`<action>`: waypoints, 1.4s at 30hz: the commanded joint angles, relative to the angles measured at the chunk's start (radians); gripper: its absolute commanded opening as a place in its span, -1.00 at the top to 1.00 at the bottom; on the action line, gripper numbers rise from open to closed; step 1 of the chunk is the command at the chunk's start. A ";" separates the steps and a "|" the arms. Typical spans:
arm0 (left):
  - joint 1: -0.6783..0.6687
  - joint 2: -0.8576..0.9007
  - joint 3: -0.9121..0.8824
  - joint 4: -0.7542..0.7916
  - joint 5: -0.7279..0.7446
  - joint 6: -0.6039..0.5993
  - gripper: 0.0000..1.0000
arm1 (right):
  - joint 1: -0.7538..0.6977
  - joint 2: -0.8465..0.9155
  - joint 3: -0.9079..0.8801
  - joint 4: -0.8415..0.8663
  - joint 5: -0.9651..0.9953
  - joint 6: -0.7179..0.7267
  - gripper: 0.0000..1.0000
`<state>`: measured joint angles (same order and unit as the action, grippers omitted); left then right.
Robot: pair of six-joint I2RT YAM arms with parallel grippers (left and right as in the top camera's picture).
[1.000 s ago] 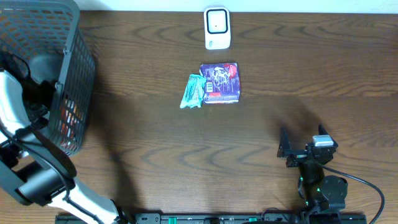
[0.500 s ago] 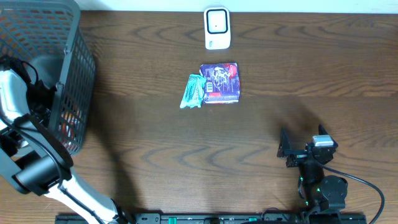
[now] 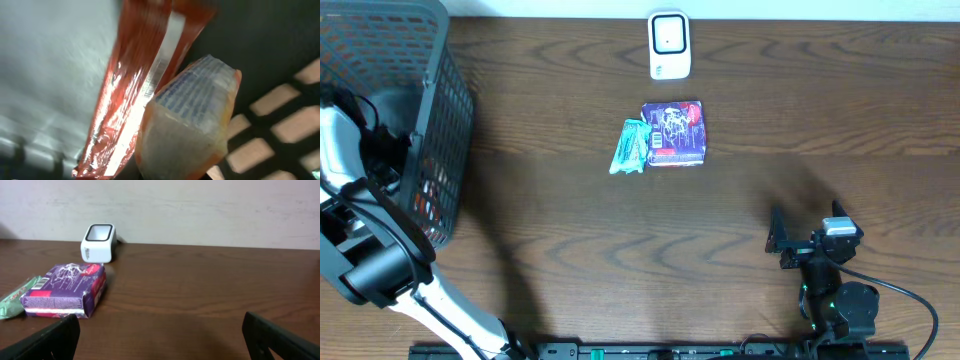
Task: Scan the item barcode
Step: 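Reach the left gripper into the basket and grasp an orange tissue pack, then place the orange tissue pack left of the green pack and release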
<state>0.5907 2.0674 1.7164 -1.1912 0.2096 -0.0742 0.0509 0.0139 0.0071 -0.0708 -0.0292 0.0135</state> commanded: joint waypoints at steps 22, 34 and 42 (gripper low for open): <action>-0.216 -0.748 0.198 0.307 0.348 -0.393 0.86 | -0.004 -0.003 -0.001 -0.004 -0.003 -0.011 -0.99; -0.780 -0.557 0.133 0.271 0.109 -0.285 0.85 | -0.004 -0.003 -0.001 -0.004 -0.003 -0.010 -0.98; -0.930 -0.289 0.133 0.258 -0.118 -0.286 0.85 | -0.004 -0.003 -0.001 -0.004 -0.003 -0.011 -0.99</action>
<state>-0.3046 1.6962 1.8572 -0.9287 0.2432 -0.3809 0.0509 0.0139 0.0071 -0.0704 -0.0292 0.0135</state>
